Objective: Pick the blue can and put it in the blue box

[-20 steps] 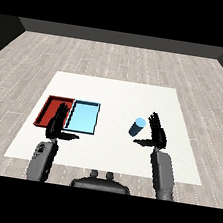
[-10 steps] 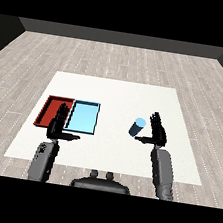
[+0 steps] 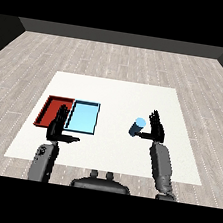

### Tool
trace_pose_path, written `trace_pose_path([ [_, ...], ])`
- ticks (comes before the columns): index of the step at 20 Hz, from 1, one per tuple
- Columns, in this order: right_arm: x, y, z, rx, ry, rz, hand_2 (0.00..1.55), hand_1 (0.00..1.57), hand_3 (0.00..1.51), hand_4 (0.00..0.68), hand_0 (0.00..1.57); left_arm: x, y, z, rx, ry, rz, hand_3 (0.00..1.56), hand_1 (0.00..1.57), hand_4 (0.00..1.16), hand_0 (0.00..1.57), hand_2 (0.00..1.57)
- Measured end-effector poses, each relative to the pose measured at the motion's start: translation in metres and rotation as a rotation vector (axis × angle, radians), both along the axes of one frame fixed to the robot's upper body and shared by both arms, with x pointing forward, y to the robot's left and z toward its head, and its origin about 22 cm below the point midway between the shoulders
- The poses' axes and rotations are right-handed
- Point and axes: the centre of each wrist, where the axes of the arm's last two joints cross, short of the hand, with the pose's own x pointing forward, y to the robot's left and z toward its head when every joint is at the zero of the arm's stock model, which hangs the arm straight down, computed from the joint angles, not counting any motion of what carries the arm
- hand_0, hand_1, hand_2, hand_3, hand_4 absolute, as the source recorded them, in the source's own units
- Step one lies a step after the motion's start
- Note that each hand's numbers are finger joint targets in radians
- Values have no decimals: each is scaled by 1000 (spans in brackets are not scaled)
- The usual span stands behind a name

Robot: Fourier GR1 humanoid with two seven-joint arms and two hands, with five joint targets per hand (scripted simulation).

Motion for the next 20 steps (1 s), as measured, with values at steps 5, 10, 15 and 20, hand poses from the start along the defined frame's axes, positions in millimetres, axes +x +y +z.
trace_pose_path([
  [5,10,3,-14,22,29,1,0,0,0,0,0,2,2,-2,-18,1,-4,0,0,0,0,0],
  [10,16,4,-19,36,57,10,0,0,0,0,0,3,-1,-1,-14,-1,4,0,0,0,0,0],
  [15,21,9,-31,76,82,7,0,0,0,0,0,2,6,4,-19,-6,1,0,0,0,0,0],
  [20,33,22,-39,89,112,7,0,0,0,0,0,4,6,5,-18,-1,1,0,0,0,0,0],
])
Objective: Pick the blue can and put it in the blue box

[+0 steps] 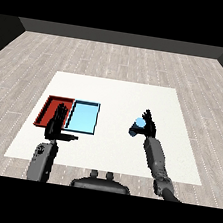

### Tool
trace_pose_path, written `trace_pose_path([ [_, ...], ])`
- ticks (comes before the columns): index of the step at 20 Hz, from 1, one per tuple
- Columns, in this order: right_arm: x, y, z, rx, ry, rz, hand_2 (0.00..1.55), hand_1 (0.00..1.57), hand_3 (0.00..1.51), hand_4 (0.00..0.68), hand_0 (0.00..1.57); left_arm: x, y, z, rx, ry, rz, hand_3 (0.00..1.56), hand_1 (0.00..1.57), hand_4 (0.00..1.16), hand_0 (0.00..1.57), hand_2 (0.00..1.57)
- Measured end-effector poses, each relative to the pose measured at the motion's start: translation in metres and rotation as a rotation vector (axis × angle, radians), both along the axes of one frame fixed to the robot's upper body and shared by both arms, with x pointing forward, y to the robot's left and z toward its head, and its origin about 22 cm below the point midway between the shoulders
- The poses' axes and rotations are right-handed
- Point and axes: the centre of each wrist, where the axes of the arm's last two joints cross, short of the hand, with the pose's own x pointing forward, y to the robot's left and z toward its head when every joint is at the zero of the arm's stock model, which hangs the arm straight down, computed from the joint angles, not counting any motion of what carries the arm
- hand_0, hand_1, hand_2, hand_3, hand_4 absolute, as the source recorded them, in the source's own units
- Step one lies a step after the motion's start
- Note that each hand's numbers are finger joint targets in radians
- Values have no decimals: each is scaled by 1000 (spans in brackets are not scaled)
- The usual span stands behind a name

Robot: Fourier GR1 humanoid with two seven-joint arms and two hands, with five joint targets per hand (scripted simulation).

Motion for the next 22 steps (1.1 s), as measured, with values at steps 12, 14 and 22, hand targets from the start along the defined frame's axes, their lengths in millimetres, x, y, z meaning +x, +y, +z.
trace_pose_path([
  [12,11,14,-5,-37,9,-89,1479,1502,1429,599,1502,2,6,2,3,7,6,0,0,0,0,0],
  [14,12,17,-3,-54,11,-113,1490,1532,1444,587,1532,-3,0,3,4,6,8,0,0,0,0,0],
  [22,15,35,13,-145,5,-91,1461,1483,1426,623,1483,-5,-2,0,5,-1,-4,0,0,0,0,0],
])
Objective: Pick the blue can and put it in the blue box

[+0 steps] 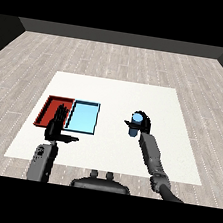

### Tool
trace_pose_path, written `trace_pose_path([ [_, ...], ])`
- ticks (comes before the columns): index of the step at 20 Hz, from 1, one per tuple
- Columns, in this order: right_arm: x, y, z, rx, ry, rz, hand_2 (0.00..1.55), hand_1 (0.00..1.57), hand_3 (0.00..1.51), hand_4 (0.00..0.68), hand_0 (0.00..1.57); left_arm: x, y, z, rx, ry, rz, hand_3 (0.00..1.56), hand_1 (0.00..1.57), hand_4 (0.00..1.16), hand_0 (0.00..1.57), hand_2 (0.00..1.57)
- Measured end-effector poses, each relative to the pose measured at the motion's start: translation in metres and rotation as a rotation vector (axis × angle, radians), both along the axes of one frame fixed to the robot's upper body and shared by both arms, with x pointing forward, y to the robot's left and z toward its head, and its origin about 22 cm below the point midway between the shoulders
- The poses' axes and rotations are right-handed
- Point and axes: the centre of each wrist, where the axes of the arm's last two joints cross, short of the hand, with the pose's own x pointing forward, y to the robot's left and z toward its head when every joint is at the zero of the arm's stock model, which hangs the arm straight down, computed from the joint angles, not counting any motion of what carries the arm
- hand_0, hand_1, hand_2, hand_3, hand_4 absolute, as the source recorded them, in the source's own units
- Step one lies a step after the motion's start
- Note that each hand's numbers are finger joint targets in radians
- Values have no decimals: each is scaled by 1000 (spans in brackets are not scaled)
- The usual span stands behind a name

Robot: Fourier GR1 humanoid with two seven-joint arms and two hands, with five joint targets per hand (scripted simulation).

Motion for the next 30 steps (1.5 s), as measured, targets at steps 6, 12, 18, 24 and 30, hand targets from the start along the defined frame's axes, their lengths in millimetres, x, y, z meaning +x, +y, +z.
trace_pose_path([
  [6,6,23,38,-22,-89,64,1478,1483,1446,630,1483,3,-10,-3,23,4,-16,0,0,0,0,0],
  [12,11,41,69,-30,-193,117,1453,1465,1429,635,1465,6,-22,1,-3,31,-68,0,0,0,0,0],
  [18,-2,55,86,-31,-238,156,1462,1494,1436,632,1494,11,-41,0,-53,90,-137,0,0,0,0,0],
  [24,-31,62,87,-28,-244,163,1464,1486,1443,633,1486,12,-55,3,-89,118,-184,0,0,0,0,0],
  [30,-36,66,92,-23,-251,192,1463,1452,1431,614,1452,18,-85,4,-95,161,-230,0,0,0,0,0],
])
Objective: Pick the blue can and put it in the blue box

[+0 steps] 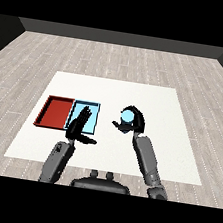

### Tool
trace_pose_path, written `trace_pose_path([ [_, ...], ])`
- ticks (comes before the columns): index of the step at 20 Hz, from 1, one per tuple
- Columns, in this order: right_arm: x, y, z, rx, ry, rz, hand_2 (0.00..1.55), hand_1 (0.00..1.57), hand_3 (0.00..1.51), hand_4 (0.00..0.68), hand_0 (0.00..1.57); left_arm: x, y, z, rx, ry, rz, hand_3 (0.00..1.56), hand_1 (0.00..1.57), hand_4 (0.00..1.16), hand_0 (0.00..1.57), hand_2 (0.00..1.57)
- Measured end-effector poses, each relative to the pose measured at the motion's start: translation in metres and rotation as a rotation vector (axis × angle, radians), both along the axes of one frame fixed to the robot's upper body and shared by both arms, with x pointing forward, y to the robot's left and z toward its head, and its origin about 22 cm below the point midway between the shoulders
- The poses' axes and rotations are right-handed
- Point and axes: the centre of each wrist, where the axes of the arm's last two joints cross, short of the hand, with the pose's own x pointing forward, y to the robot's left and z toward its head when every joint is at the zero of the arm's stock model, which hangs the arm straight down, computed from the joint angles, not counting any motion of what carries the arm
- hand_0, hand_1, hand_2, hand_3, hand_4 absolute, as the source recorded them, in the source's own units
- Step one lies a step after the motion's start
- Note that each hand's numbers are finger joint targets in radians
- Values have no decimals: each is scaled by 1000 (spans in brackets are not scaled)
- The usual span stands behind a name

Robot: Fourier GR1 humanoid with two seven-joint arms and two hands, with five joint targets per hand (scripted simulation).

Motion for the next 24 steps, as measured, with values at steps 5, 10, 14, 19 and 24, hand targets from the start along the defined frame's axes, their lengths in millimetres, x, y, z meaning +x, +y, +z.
trace_pose_path([
  [5,-2,8,2,-9,-12,19,1455,1443,1435,612,1443,9,-23,-3,29,33,-10,0,0,0,0,0],
  [10,1,20,5,-23,-20,46,1454,1436,1427,614,1436,17,-43,-9,69,45,-17,0,0,0,0,0],
  [14,-4,31,13,-24,-27,70,1462,1422,1426,625,1422,28,-52,-8,92,45,-25,0,0,0,0,0],
  [19,2,34,19,-29,-33,84,1464,1432,1425,608,1432,31,-63,-17,93,67,-42,0,0,0,0,0],
  [24,-10,42,11,-35,-48,98,1461,1442,1418,613,1442,28,-69,-24,93,79,-49,0,0,0,0,0],
])
